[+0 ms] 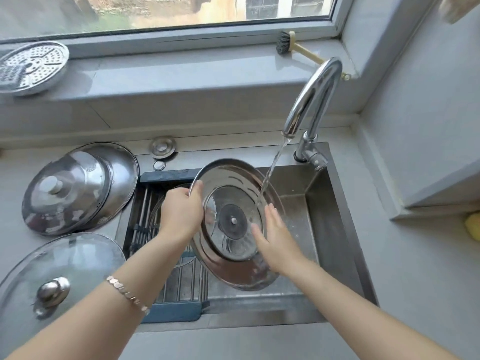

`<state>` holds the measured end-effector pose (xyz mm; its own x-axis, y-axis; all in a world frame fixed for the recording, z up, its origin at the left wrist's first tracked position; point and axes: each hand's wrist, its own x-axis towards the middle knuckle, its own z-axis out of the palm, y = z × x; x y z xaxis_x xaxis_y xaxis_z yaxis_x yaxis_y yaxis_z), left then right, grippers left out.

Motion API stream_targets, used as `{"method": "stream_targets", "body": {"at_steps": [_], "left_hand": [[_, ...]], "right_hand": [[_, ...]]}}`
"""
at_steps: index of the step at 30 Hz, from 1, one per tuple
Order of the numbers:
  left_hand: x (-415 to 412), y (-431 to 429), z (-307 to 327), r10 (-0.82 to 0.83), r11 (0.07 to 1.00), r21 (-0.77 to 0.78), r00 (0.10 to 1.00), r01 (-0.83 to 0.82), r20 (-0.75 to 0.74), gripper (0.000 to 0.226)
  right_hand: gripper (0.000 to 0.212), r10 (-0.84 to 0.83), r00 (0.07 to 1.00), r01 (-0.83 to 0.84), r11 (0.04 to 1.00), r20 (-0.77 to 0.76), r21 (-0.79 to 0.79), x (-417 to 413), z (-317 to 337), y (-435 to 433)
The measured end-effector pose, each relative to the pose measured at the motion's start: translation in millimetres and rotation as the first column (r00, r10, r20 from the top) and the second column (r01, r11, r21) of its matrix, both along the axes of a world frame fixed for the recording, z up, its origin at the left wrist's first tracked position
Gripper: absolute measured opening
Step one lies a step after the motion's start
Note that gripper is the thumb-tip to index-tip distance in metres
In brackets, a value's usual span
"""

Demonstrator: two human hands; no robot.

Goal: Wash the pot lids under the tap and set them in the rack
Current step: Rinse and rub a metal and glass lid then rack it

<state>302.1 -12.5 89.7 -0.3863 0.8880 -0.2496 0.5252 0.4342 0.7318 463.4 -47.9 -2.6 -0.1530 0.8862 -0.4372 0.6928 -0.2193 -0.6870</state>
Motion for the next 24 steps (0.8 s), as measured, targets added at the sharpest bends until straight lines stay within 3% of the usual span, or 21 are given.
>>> {"method": "stream_targets", "body": {"at_steps": [3,6,8,10,12,13,16,18,20,22,24], "left_hand": [[11,-11,-16,0.079,0.996,-0.059,0.986,-0.070,0.150,0.053],[23,-19,-27,0.185,0.977,-0.156,0.933,-0.143,0.308,0.042],[22,-16,-29,0.256,0.965,-0.163,0.881,-0.207,0.399,0.041],[16,-12,-27,0.296,0.955,-0.161,0.853,-0.250,0.430,0.037],[14,-10,-23,0.297,0.955,-0.159,0.843,-0.253,0.447,0.035],[14,-11,-22,0.286,0.958,-0.155,0.844,-0.241,0.453,0.033],[19,-9,-21,0.239,0.968,-0.174,0.868,-0.180,0.434,0.034],[20,-6,-23,0.243,0.966,-0.188,0.868,-0.176,0.434,0.034],[21,-4,-21,0.246,0.966,-0.185,0.863,-0.180,0.442,0.031],[21,-5,-20,0.251,0.964,-0.198,0.858,-0.178,0.448,0.027],[20,-8,-22,0.262,0.960,-0.209,0.852,-0.184,0.453,0.028]], "right_hand": [[0.070,-0.087,0.980,0.088,0.996,0.179,0.002,-17,-5,27],[0.067,0.085,0.965,-0.134,0.973,0.249,0.187,-40,6,42],[0.068,0.346,0.921,-0.387,0.870,0.179,0.305,-50,17,34],[0.068,0.592,0.796,-0.583,0.696,0.126,0.419,-45,22,19],[0.067,0.701,0.689,-0.690,0.557,0.183,0.462,-32,19,18],[0.070,0.682,0.698,-0.691,0.563,0.218,0.453,-27,17,25],[0.074,0.405,0.874,-0.479,0.811,0.267,0.337,-20,14,54],[0.069,0.302,0.913,-0.374,0.888,0.273,0.267,-22,16,59],[0.071,0.410,0.886,-0.461,0.826,0.216,0.323,-30,20,44],[0.069,0.584,0.791,-0.607,0.707,0.183,0.363,-34,23,27],[0.068,0.615,0.759,-0.647,0.673,0.214,0.359,-26,19,32]]}}
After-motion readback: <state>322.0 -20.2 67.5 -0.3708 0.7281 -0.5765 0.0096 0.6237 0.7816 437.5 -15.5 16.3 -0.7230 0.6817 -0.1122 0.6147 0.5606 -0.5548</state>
